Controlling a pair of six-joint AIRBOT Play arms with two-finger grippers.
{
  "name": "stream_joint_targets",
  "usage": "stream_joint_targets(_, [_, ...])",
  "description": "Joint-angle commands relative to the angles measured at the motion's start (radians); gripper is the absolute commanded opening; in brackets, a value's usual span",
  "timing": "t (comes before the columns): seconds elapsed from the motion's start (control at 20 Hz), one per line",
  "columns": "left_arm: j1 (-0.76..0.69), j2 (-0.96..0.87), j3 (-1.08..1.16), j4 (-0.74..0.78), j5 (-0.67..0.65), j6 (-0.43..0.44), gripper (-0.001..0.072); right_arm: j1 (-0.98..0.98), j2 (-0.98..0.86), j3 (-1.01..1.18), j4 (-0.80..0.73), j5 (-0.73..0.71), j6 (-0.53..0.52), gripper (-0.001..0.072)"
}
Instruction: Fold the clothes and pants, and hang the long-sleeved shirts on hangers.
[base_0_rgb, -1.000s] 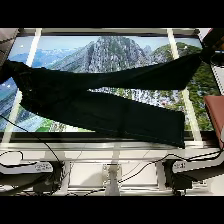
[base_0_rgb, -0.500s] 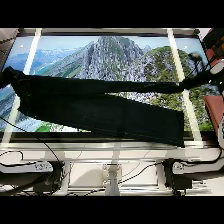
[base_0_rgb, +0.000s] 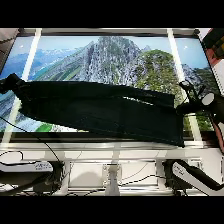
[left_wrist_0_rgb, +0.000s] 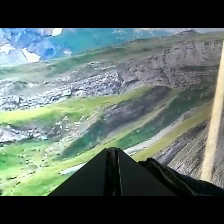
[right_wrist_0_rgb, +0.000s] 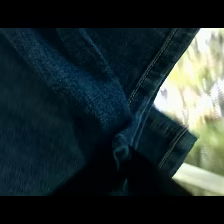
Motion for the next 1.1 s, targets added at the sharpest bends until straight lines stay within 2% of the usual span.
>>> stream_joint_targets(0.0, [0.001, -0.002, 0.000, 0.012, 0.000, -0.006, 0.0039, 0.001, 0.040, -0.047, -0.015, -0.019, 0.078, 0.0387])
stream_joint_targets(0.1, [0.001, -0.002, 0.000, 0.012, 0.001, -0.006, 0.0039, 0.001, 0.040, -0.008, -0.020, -0.056, 0.107, 0.0395])
stream_joint_targets(0.2, [0.001, -0.002, 0.000, 0.012, 0.002, -0.006, 0.0039, -0.014, 0.040, 0.035, -0.034, -0.126, 0.188, 0.0390])
stream_joint_targets(0.25, [0.001, -0.002, 0.000, 0.012, 0.005, -0.006, 0.0039, -0.041, 0.038, 0.051, -0.034, -0.181, 0.258, 0.0369])
stream_joint_targets(0.3, [0.001, -0.002, 0.000, 0.011, 0.006, -0.006, 0.0039, -0.083, 0.030, 0.064, -0.034, -0.241, 0.348, 0.0315])
stream_joint_targets(0.4, [0.001, -0.002, 0.000, 0.011, 0.008, -0.006, 0.0039, -0.181, -0.017, 0.087, 0.026, -0.286, 0.486, 0.0316])
stream_joint_targets(0.55, [0.000, -0.002, 0.000, 0.011, 0.008, -0.006, 0.0039, -0.298, -0.164, 0.137, 0.270, -0.156, 0.480, 0.0321])
stream_joint_targets(0.7, [-0.001, -0.002, 0.000, 0.011, 0.007, -0.007, 0.0039, -0.306, -0.353, 0.225, 0.499, -0.052, 0.332, 0.0362])
stream_joint_targets(0.75, [-0.001, -0.002, 0.000, 0.010, 0.006, -0.007, 0.0040, -0.298, -0.412, 0.266, 0.532, -0.030, 0.319, 0.0454])
stream_joint_targets(0.8, [-0.001, -0.002, 0.000, 0.010, 0.004, -0.007, 0.0039, -0.286, -0.472, 0.315, 0.544, -0.007, 0.319, 0.0493])
stream_joint_targets(1.05, [-0.002, -0.002, 0.000, 0.010, -0.005, -0.007, 0.0039, -0.227, -0.676, 0.545, 0.529, 0.147, 0.315, 0.0493])
